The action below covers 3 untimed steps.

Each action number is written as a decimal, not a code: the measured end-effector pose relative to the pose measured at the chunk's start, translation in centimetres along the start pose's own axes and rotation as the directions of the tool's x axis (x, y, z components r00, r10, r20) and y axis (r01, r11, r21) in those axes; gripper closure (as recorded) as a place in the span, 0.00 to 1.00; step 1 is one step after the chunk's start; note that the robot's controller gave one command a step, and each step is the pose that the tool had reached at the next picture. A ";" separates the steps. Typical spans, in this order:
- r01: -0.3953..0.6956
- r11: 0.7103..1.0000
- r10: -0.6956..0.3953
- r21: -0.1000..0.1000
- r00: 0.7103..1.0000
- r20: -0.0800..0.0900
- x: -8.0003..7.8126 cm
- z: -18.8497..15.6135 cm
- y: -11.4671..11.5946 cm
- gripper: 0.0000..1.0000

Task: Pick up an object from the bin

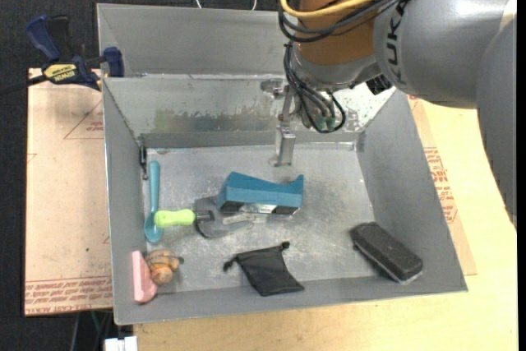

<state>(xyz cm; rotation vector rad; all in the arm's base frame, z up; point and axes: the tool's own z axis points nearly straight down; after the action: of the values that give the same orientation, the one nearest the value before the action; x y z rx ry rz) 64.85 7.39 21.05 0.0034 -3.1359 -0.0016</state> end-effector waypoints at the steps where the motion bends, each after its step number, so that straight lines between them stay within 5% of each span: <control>1: -0.001 1.000 0.001 0.000 1.000 0.008 -0.2 -0.5 0.0 0.00; 2: 0.004 1.000 -0.004 -0.002 1.000 0.011 1.3 6.9 0.4 0.00; 3: 0.021 1.000 -0.021 -0.003 1.000 0.021 8.3 9.5 2.5 0.00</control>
Offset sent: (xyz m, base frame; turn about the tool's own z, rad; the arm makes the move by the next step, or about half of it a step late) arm -0.0276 0.0061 -0.1299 -0.0066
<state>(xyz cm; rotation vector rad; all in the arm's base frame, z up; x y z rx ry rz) 56.50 9.89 11.58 0.0364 -3.1564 -0.0065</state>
